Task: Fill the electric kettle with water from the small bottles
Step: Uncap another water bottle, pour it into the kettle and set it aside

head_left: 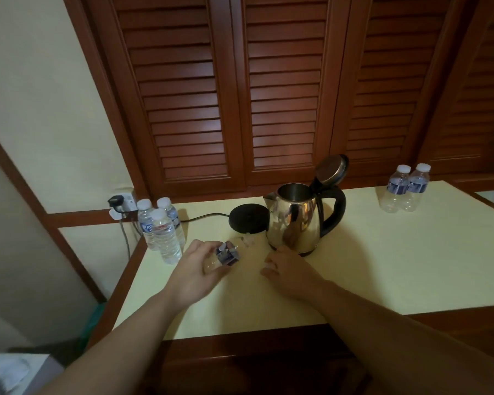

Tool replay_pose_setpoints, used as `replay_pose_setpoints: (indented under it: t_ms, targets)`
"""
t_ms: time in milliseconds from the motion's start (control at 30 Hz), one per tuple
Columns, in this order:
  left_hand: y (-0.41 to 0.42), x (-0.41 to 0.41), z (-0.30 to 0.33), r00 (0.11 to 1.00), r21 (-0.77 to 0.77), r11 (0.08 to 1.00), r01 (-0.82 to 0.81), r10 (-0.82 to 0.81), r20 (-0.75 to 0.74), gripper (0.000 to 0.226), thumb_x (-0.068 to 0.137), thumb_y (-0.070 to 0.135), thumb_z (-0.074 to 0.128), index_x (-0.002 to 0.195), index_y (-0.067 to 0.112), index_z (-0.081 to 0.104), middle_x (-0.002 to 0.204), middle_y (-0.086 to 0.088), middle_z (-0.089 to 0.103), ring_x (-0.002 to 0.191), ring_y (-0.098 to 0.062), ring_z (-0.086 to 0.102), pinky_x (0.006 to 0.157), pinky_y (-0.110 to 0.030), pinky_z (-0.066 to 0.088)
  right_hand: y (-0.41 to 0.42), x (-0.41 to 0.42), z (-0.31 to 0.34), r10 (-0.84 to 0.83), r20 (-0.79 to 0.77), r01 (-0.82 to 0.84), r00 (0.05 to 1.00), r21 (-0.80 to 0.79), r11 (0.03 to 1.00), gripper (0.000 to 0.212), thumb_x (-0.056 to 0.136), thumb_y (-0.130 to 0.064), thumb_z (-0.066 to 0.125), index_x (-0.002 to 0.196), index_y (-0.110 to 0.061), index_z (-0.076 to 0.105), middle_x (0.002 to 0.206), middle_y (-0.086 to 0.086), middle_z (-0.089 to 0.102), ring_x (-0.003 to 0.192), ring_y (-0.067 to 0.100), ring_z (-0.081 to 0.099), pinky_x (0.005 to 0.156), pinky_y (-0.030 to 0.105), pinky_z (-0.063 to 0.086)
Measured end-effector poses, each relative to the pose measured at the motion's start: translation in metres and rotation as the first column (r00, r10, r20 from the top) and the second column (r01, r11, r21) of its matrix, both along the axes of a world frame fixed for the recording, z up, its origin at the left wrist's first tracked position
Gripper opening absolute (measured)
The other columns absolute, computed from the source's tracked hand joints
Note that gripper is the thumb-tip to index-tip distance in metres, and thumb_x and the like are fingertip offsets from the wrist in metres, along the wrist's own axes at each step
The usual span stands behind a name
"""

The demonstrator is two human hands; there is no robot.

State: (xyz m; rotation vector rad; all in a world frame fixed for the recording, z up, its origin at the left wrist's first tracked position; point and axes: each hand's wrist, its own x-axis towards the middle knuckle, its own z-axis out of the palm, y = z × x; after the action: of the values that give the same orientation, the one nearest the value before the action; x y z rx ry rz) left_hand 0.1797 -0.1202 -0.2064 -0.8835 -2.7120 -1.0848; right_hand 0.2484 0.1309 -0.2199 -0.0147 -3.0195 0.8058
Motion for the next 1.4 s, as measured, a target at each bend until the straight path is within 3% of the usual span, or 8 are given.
replay_pose_setpoints:
  t_ms: [100,200,433,633,800,967,1133,1400]
  targets:
    - [-0.004,0.0,-0.004,1.0,-0.021,0.999,0.024,-0.024,0.001,0.05,0.089,0.044,0.077,0.135,0.032,0.061,0.112,0.011,0.055,0.106,0.007,0.05,0.087,-0.005,0.035,-0.004,-0.003,0.011,-0.116,-0.232,0.051,0.966,-0.269,0.962,0.019,0.1,-0.037,0.064,0.115,-0.025,0.063,0.099,-0.009,0.055,0.084,0.004,0.053,0.076,0.02,0.042]
    - [-0.005,-0.003,-0.005,0.999,-0.038,0.998,0.042,-0.042,0.001,0.052,0.088,0.046,0.078,0.136,0.034,0.06,0.115,0.012,0.058,0.107,0.0,0.054,0.092,-0.019,0.044,-0.003,-0.006,0.026,-0.131,-0.237,0.026,0.963,-0.401,0.916,0.026,0.098,-0.033,0.068,0.122,-0.026,0.066,0.1,-0.007,0.061,0.089,0.005,0.06,0.074,0.016,0.045]
    - [-0.004,-0.009,-0.003,0.994,-0.061,0.992,0.11,-0.109,0.014,0.055,0.086,0.047,0.08,0.136,0.037,0.06,0.118,0.02,0.066,0.108,0.001,0.06,0.087,-0.016,0.044,0.006,-0.005,0.035,-0.022,-0.172,-0.043,0.985,-0.369,0.928,0.036,0.096,-0.04,0.071,0.128,-0.025,0.07,0.112,-0.011,0.066,0.1,0.002,0.064,0.083,0.019,0.05]
    - [0.004,-0.012,0.0,0.981,-0.061,0.982,0.181,-0.176,0.078,0.055,0.087,0.042,0.081,0.137,0.038,0.061,0.12,0.019,0.068,0.107,-0.001,0.063,0.09,-0.025,0.054,0.019,0.008,0.052,0.037,-0.133,-0.088,0.99,-0.4,0.912,0.041,0.091,-0.013,0.078,0.131,-0.017,0.07,0.11,-0.011,0.068,0.094,-0.009,0.064,0.079,0.005,0.049]
    - [0.016,-0.015,0.002,0.968,-0.106,0.965,0.242,-0.232,0.098,0.054,0.085,0.05,0.078,0.136,0.043,0.059,0.119,0.021,0.068,0.107,-0.001,0.062,0.09,-0.03,0.055,0.033,0.017,0.056,0.049,-0.141,-0.102,0.989,-0.394,0.913,0.039,0.089,-0.02,0.081,0.127,-0.02,0.074,0.113,-0.012,0.072,0.105,0.002,0.067,0.093,0.021,0.055]
    - [0.038,-0.007,0.003,0.974,-0.131,0.965,0.227,-0.227,0.011,0.055,0.086,0.045,0.08,0.137,0.041,0.058,0.121,0.019,0.065,0.108,-0.001,0.06,0.09,-0.024,0.051,0.042,0.026,0.049,0.009,-0.095,-0.04,0.995,-0.322,0.946,0.02,0.097,-0.042,0.067,0.1,-0.023,0.073,0.087,-0.003,0.074,0.079,0.008,0.072,0.077,0.032,0.061]
    - [0.07,0.009,0.002,0.969,-0.14,0.959,0.246,-0.245,0.026,0.057,0.086,0.046,0.081,0.138,0.037,0.06,0.122,0.015,0.068,0.106,-0.002,0.061,0.09,-0.024,0.053,0.061,0.037,0.044,-0.038,-0.014,0.033,0.999,-0.24,0.97,0.04,0.108,-0.047,0.043,0.088,-0.017,0.062,0.079,0.003,0.067,0.067,0.012,0.062,0.065,0.03,0.052]
    - [0.145,0.037,0.011,0.97,-0.054,0.969,0.243,-0.241,0.029,0.054,0.086,0.045,0.08,0.136,0.04,0.061,0.119,0.017,0.068,0.105,0.001,0.062,0.09,-0.025,0.051,0.147,0.053,0.05,0.03,-0.038,-0.041,0.999,-0.306,0.951,0.019,0.1,-0.041,0.064,0.103,-0.022,0.065,0.089,-0.002,0.068,0.071,0.008,0.067,0.063,0.021,0.055]
